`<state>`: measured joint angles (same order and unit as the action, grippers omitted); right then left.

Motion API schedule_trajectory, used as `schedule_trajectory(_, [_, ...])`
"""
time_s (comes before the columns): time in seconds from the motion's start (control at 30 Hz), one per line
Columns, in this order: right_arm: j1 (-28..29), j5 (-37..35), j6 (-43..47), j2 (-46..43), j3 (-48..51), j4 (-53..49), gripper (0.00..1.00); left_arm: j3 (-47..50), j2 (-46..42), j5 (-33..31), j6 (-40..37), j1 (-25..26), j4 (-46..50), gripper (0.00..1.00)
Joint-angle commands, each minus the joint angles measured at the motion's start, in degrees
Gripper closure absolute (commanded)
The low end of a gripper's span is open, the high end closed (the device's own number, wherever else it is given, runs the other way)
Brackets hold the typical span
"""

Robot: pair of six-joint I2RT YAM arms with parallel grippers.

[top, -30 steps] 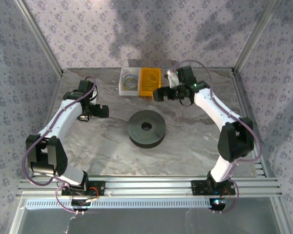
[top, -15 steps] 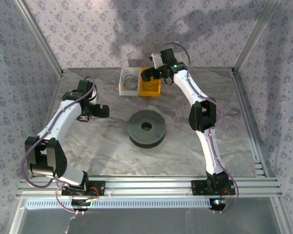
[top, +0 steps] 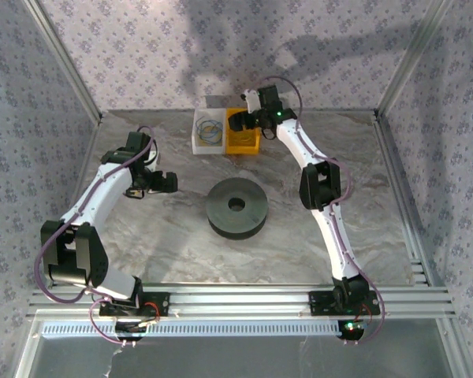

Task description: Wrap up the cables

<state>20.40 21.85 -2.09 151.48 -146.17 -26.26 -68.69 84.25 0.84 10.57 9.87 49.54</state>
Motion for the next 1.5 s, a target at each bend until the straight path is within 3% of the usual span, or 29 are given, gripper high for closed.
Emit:
schedule_trajectory(0.0, [0.57, -1.90, -0.27, 2.32, -2.63, 1.45, 0.23, 0.53, -1.92, 1.00, -0.37, 0.24, 0.21, 0.00])
schedule_trajectory(0.4, [3.20, -15.40, 1.68, 5.05, -5.53, -0.37, 0.49, 0.48, -1.53, 1.53, -0.55, 0.24, -0.06, 0.00])
schedule_trajectory(0.97, [3.28, -15.63, 0.41, 7.23, -5.90, -2.60, 0.57, 1.36, -1.63, 1.44, -1.08, 0.24, -0.23, 0.00])
schedule_trajectory(1.47, [4.09, -16.31, 3.14, 1.17, -4.57, -2.93, 1.00, 1.59, -2.03, 1.00, -1.08, 0.24, 0.03, 0.00])
